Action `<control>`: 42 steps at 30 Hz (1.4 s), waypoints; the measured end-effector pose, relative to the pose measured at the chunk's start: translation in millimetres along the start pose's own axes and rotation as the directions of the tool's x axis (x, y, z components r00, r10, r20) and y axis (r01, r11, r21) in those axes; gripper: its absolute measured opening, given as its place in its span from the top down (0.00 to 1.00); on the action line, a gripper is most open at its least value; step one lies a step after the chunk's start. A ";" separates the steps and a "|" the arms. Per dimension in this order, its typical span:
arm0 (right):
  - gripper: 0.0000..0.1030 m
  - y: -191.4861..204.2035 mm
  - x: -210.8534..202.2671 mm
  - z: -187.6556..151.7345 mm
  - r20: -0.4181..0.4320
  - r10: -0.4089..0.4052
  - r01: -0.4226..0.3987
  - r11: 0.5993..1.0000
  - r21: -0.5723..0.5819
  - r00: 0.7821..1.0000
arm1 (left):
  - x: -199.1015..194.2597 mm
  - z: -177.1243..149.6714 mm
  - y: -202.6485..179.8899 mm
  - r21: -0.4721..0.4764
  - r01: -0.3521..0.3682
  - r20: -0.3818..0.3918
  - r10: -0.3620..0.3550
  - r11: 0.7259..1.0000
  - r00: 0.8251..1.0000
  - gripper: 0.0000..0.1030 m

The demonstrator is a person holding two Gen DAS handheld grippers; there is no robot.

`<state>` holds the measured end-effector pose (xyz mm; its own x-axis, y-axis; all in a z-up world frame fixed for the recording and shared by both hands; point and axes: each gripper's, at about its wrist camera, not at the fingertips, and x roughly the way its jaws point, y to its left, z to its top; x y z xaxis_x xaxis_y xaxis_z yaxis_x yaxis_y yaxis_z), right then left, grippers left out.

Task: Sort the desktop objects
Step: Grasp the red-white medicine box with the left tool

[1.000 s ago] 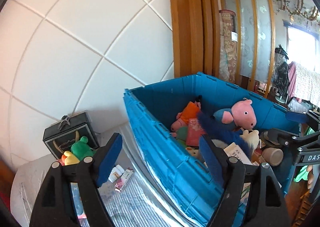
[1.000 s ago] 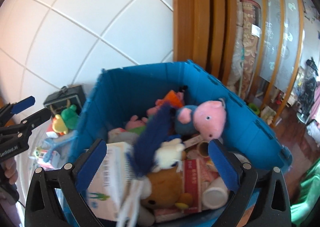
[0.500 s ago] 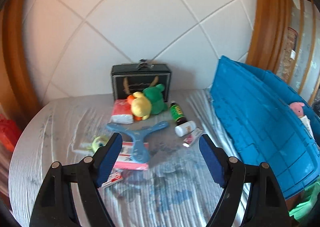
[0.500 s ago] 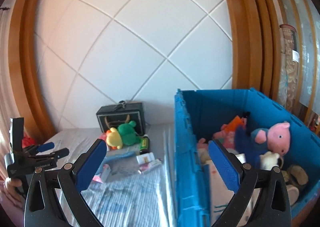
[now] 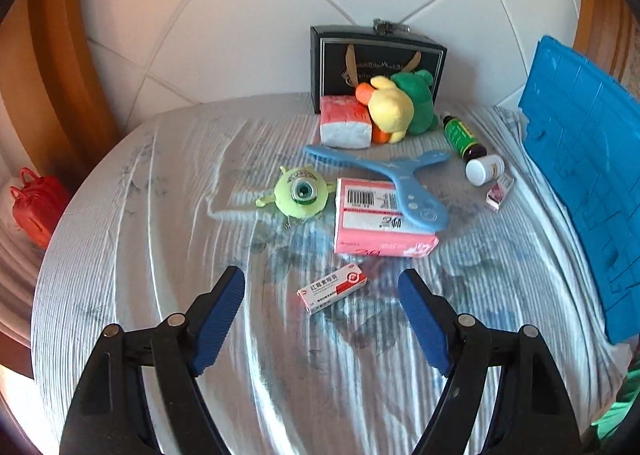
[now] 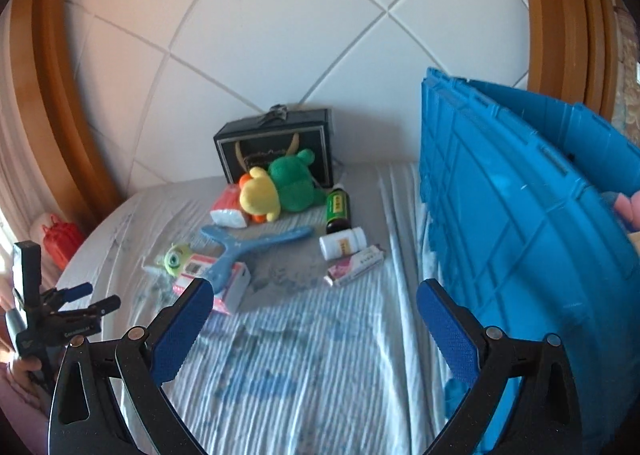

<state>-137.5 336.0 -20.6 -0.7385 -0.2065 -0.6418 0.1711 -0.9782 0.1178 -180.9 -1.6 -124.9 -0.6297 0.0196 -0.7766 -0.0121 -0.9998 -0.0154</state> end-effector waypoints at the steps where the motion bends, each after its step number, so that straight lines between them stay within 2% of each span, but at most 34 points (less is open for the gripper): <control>1: 0.00 -1.1 10.4 -2.4 -0.021 0.007 -0.007 1.000 0.006 1.000 | 10.7 -2.9 0.7 0.013 0.016 -0.016 -0.016 1.000 1.000 0.23; 5: 0.00 -0.6 56.1 -13.3 -0.131 0.005 -0.005 1.000 -0.002 0.991 | 51.9 -12.5 1.3 0.059 0.042 -0.089 -0.036 0.997 0.995 0.23; 10: 0.00 2.0 108.9 -22.5 -0.240 0.019 -0.024 1.000 -0.018 0.971 | 99.5 -19.0 2.1 0.081 0.071 -0.165 -0.056 0.994 0.985 0.24; 12: 0.00 5.9 127.3 -24.7 -0.274 0.029 -0.039 0.999 -0.031 0.961 | 115.3 -19.2 2.8 0.084 0.080 -0.189 -0.063 0.993 0.980 0.27; 13: 0.00 8.5 137.5 -25.9 -0.290 0.039 -0.053 0.998 -0.038 0.956 | 122.8 -19.5 3.1 0.083 0.088 -0.204 -0.069 0.993 0.976 0.32; 15: 0.00 14.0 157.7 -28.1 -0.320 0.063 -0.081 0.996 -0.042 0.945 | 136.3 -22.0 4.9 0.077 0.111 -0.243 -0.089 0.991 0.966 0.48; 16: 0.00 17.1 167.4 -28.3 -0.331 0.078 -0.097 0.994 -0.042 0.940 | 136.6 -22.6 3.9 0.094 0.097 -0.226 -0.074 0.991 0.971 0.58; 18: 0.00 25.1 189.4 -28.5 -0.360 0.125 -0.147 0.989 -0.035 0.924 | 136.2 -23.2 4.1 0.103 0.097 -0.221 -0.072 0.990 0.973 0.65; 20: 0.00 33.7 210.4 -26.6 -0.395 0.138 -0.167 0.985 -0.039 0.908 | 135.4 -22.4 13.4 0.055 0.051 -0.211 -0.038 0.997 0.977 0.71; 22: 0.00 43.7 230.2 -22.3 -0.406 0.106 -0.145 0.987 -0.067 0.908 | 133.7 -19.5 29.4 -0.033 0.004 -0.199 -0.011 0.999 0.980 0.72; 23: 0.05 48.0 238.5 -20.1 -0.407 0.097 -0.140 0.987 -0.077 0.908 | 132.3 -17.4 37.3 -0.075 -0.012 -0.192 -0.003 0.997 0.981 0.72; 24: 0.15 52.6 248.9 -17.2 -0.410 0.092 -0.139 0.986 -0.087 0.908 | 131.1 -15.5 43.8 -0.106 -0.025 -0.182 0.005 0.994 0.983 0.72; 26: 0.21 61.0 263.5 -11.9 -0.397 0.078 -0.132 0.985 -0.112 0.915 | 130.5 -11.7 53.0 -0.139 -0.054 -0.167 0.031 0.989 0.985 0.72; 29: 0.21 68.3 283.2 -3.3 -0.362 0.063 -0.114 0.986 -0.121 0.930 | 131.6 -8.2 61.6 -0.183 -0.071 -0.165 0.041 0.981 0.985 0.72; 30: 0.22 72.1 290.4 -2.6 -0.368 0.077 -0.129 0.984 -0.120 0.927 | 133.2 -8.0 62.7 -0.193 -0.075 -0.172 0.041 0.978 0.984 0.72; 33: 0.28 94.6 294.9 -10.8 -0.422 0.143 -0.226 0.962 -0.151 0.895 | 133.6 -12.0 59.7 -0.190 -0.084 -0.183 0.049 0.978 0.982 0.72; 36: 0.27 125.6 276.5 -32.2 -0.486 0.245 -0.374 0.908 -0.190 0.839 | 130.7 -18.7 57.3 -0.196 -0.074 -0.189 0.036 0.978 0.981 0.72; 37: 0.24 134.2 269.6 -39.3 -0.498 0.257 -0.400 0.894 -0.203 0.828 | 129.4 -20.9 56.3 -0.197 -0.071 -0.189 0.033 0.978 0.981 0.73; 39: 0.08 147.7 255.9 -48.6 -0.509 0.260 -0.418 0.881 -0.224 0.821 | 124.6 -24.2 54.3 -0.193 -0.077 -0.185 0.041 0.978 0.982 0.73; 41: 0.00 156.0 244.3 -48.9 -0.497 0.286 -0.435 0.874 -0.216 0.820 | 118.4 -26.7 55.6 -0.190 -0.087 -0.175 0.053 0.978 0.983 0.73; 42: 0.00 160.2 240.2 -46.9 -0.489 0.294 -0.437 0.875 -0.210 0.822 | 115.6 -26.9 56.8 -0.189 -0.095 -0.168 0.063 0.977 0.984 0.73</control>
<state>-256.8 130.7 -191.4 -0.2379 -0.4458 -0.8629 0.6094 -0.7603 0.2248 -233.5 -56.1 -232.5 -0.4900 -0.0441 -0.8706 0.1949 -0.9790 -0.0601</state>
